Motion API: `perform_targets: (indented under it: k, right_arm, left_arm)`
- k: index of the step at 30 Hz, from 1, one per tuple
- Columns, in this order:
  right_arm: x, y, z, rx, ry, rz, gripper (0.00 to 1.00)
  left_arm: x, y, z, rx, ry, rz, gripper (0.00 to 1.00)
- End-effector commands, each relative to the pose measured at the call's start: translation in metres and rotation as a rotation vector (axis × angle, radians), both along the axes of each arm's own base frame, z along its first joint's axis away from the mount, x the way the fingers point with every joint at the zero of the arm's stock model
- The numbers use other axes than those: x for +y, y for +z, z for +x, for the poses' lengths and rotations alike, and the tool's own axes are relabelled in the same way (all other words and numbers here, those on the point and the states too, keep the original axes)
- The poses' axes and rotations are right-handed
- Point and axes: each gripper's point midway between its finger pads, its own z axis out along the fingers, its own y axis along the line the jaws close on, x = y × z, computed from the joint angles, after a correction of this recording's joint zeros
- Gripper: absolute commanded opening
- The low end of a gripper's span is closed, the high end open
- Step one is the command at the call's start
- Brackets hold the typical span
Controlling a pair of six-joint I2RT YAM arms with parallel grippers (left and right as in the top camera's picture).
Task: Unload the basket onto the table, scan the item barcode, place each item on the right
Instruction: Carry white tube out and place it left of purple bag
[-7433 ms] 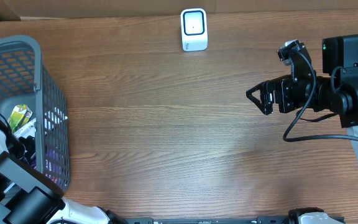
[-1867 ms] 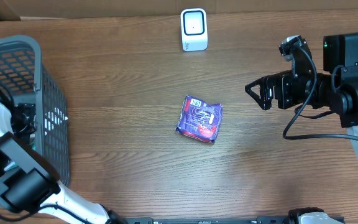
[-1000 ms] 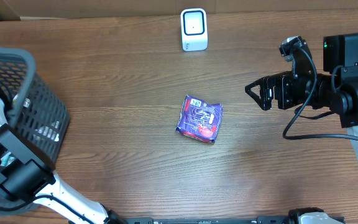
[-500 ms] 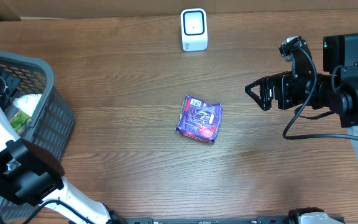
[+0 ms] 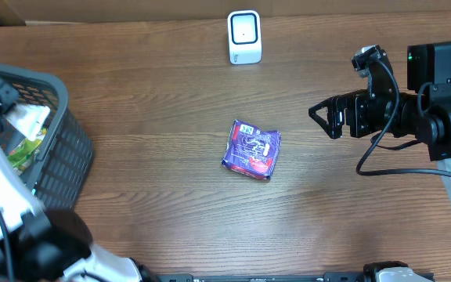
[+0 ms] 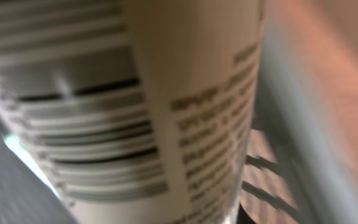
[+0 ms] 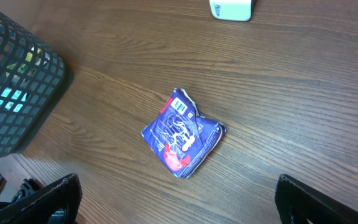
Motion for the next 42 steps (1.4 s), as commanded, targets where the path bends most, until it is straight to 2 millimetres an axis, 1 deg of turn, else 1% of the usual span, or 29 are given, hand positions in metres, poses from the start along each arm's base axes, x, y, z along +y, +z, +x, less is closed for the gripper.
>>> perform_targets:
  k: [1, 3, 4, 6, 8, 9, 11, 12, 13, 15, 18, 24, 31, 33, 36, 40, 42]
  right_arm:
    - [0.001, 0.01, 0.002, -0.027, 0.0, 0.012, 1.0]
    - [0.001, 0.01, 0.002, -0.027, 0.0, 0.012, 1.0]
    - [0.001, 0.01, 0.002, -0.026, 0.0, 0.012, 1.0]
    - [0.001, 0.01, 0.002, -0.027, 0.0, 0.012, 1.0]
    - [0.001, 0.01, 0.002, -0.028, 0.0, 0.012, 1.0]
    - [0.001, 0.01, 0.002, -0.028, 0.0, 0.012, 1.0]
    - [0.001, 0.01, 0.002, -0.028, 0.0, 0.012, 1.0]
    - [0.001, 0.01, 0.002, -0.028, 0.0, 0.012, 1.0]
    - [0.001, 0.01, 0.002, -0.028, 0.0, 0.012, 1.0]
    - [0.001, 0.01, 0.002, -0.028, 0.0, 0.012, 1.0]
    - [0.001, 0.01, 0.002, -0.028, 0.0, 0.012, 1.0]
    - [0.001, 0.01, 0.002, -0.028, 0.0, 0.012, 1.0]
    - [0.001, 0.009, 0.003, -0.025, 0.0, 0.012, 1.0]
    - [0.001, 0.008, 0.004, -0.023, 0.0, 0.011, 1.0]
    - [0.001, 0.006, 0.005, -0.015, 0.0, 0.01, 1.0]
    - [0.001, 0.0, 0.009, 0.005, 0.0, 0.009, 1.0]
    - [0.002, -0.004, 0.011, 0.019, 0.0, 0.007, 1.0]
  left_arm:
    - [-0.038, 0.096, -0.022, -0.202, -0.147, 0.177, 0.04]
    - [-0.056, 0.122, -0.031, -0.26, -0.22, 0.234, 0.04]
    - [-0.069, 0.134, -0.035, -0.292, -0.271, 0.258, 0.04]
    - [-0.091, 0.146, -0.037, -0.336, -0.343, 0.262, 0.04]
    - [-0.118, 0.149, -0.033, -0.365, -0.433, 0.232, 0.04]
    - [-0.133, 0.146, -0.03, -0.365, -0.49, 0.208, 0.04]
    - [-0.162, 0.133, -0.023, -0.334, -0.592, 0.163, 0.04]
    - [-0.176, 0.123, -0.018, -0.303, -0.648, 0.142, 0.04]
    - [-0.195, 0.107, -0.012, -0.257, -0.724, 0.118, 0.04]
    - [-0.217, 0.083, -0.003, -0.19, -0.827, 0.094, 0.04]
    - [-0.246, 0.037, 0.011, -0.07, -0.959, 0.045, 0.04]
    - [-0.286, -0.061, 0.029, 0.172, -1.156, -0.049, 0.04]
    - [-0.331, -0.153, 0.056, 0.349, -1.359, -0.09, 0.04]
    - [-0.341, -0.177, 0.061, 0.387, -1.405, -0.097, 0.04]
    - [-0.355, -0.21, 0.065, 0.432, -1.424, -0.126, 0.04]
    - [-0.37, -0.241, 0.068, 0.469, -1.405, -0.17, 0.04]
    - [-0.373, -0.251, 0.069, 0.481, -1.38, -0.188, 0.04]
